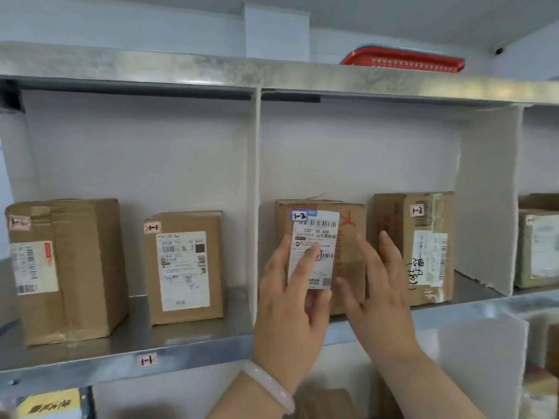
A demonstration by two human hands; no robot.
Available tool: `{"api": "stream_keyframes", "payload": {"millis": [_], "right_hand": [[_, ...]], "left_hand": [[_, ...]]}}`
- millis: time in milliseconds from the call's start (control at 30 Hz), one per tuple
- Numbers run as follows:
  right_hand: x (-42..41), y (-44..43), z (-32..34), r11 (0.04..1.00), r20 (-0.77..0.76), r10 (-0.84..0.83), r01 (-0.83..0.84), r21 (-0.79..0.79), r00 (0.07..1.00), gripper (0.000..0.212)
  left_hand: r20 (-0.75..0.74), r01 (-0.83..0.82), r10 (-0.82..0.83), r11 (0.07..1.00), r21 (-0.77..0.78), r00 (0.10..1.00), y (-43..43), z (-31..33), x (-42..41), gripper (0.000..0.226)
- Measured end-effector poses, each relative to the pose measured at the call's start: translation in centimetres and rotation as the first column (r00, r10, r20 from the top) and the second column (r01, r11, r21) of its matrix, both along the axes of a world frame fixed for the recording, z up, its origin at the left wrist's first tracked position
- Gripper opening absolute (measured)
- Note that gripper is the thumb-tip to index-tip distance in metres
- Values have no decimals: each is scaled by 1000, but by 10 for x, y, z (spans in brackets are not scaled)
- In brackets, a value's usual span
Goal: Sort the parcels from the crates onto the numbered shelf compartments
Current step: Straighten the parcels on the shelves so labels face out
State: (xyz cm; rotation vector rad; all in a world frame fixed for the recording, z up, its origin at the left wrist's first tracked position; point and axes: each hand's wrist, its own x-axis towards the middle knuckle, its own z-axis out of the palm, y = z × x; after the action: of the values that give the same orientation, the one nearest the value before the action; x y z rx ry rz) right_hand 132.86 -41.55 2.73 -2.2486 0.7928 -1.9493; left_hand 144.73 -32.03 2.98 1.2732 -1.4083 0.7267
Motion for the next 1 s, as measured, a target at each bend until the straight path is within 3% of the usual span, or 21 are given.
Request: {"api": "stream_keyframes", "payload": {"millis": [167,267,500,700,867,1000], "right_hand": [[-1,-28,-10,994,-148,85,-74,79,985,96],[4,-41,-13,984,-192,138,-113,136,972,96],[14,-58,-14,964,-208,227,-190,185,951,91],[20,-63,-16,970,-227,210,-174,169,951,91],[10,-48,-14,993,-192,115,-109,42,975,92],[-15,-35,-14,989,-153,-12,-11,-146,988,74]], "left_hand": [[-91,-164,181,971,171,979,-32,-8,1,94],[-107,-203,236,945,256,966,-45,-10,9,104],[-122,-220,261,937,272,958,-62,-10,21,98],[-136,-197,236,949,247,962,-67,-15,27,94],[-152,-175,214,955,238,965,-64,-19,24,96],[-56,-231,234,971,61,971,-61,-15,15,87]]}}
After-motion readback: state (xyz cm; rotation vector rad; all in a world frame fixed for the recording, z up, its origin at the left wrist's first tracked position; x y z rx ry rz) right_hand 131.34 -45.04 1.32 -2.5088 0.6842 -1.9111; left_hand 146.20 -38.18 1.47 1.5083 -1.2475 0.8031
